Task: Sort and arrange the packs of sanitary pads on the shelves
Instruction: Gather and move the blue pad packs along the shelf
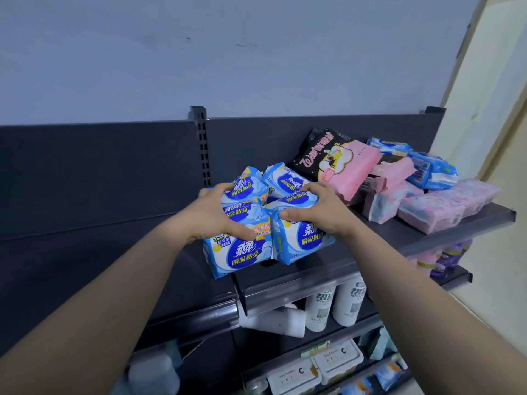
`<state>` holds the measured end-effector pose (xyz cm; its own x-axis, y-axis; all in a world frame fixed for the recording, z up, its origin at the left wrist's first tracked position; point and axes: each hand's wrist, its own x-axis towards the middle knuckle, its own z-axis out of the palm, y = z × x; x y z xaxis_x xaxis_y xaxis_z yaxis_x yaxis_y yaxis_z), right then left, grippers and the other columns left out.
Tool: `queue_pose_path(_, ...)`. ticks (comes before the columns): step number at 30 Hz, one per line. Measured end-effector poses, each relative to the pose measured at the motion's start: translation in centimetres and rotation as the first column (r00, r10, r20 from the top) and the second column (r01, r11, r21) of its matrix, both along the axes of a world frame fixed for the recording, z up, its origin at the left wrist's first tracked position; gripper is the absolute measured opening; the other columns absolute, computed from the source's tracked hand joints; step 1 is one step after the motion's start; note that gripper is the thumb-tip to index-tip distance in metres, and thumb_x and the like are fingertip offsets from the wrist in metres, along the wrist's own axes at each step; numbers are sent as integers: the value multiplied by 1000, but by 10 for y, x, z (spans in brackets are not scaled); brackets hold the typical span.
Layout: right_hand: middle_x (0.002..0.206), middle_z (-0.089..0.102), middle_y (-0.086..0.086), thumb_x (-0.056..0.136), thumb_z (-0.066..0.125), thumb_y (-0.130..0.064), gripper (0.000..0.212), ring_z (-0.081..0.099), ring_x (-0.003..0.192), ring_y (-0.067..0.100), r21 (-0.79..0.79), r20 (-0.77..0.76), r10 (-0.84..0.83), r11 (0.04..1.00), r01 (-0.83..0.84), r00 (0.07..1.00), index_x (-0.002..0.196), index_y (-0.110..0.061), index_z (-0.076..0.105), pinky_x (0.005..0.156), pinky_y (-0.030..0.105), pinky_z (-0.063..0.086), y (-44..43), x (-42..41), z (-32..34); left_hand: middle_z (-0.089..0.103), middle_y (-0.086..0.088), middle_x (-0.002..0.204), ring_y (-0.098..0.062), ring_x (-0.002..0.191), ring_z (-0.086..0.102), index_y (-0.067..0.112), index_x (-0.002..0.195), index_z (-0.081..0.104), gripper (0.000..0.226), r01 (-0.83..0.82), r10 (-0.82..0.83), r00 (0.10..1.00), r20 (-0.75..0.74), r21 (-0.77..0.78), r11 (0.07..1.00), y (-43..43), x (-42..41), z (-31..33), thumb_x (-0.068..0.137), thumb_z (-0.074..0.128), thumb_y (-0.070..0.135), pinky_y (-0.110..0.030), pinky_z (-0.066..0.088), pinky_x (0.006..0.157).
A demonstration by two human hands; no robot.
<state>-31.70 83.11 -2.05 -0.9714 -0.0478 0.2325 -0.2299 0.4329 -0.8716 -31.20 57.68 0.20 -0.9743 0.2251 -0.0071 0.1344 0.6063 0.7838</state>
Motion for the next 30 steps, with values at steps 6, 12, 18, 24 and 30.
queue_pose_path(6, 131, 35, -6, 55, 92, -39, 49, 57, 103, -1, 52, -30, 149, 988, -147, 988, 94, -37, 63, 71, 16, 49, -22, -4, 22, 30, 6, 127, -7, 94, 58, 35, 146, 27, 119, -165, 165, 985, -38, 7, 986, -17, 35, 17, 50, 96, 30, -25, 53, 69)
queue_pose_path(12, 133, 32, -9, 44, 91, -52, 56, 57, 106, 0, 81, 2, 350, 934, -349, 937, 92, -39, 64, 73, 22, 53, -53, 1, 24, 31, 6, 128, -11, 92, 63, 38, 145, 27, 119, -398, 399, 917, -21, 8, 917, -30, 92, 14, 48, 96, 33, -26, 55, 66)
queue_pose_path(18, 135, 31, -10, 51, 90, -51, 50, 52, 110, 2, 140, 18, 572, 811, -569, 820, 90, -39, 62, 81, 24, 50, -117, 22, 15, 34, 6, 127, -9, 94, 61, 39, 145, 27, 118, -625, 625, 780, -32, 0, 781, -60, 172, 3, 48, 95, 38, -26, 54, 72)
queue_pose_path(24, 132, 33, -11, 48, 91, -49, 52, 53, 101, -8, 96, 13, 769, 635, -767, 639, 91, -38, 66, 78, 19, 46, -198, 72, 13, 33, 7, 126, -7, 96, 60, 35, 144, 31, 117, -794, 794, 606, -52, 27, 608, -101, 264, -3, 47, 97, 34, -26, 55, 75)
queue_pose_path(30, 130, 34, -10, 39, 88, -56, 55, 57, 98, -6, 88, -17, 893, 449, -889, 450, 86, -38, 65, 77, 20, 49, -287, 147, 22, 34, 5, 126, -11, 96, 63, 34, 144, 30, 117, -912, 914, 401, -66, 68, 405, -141, 365, 0, 48, 97, 32, -28, 56, 75)
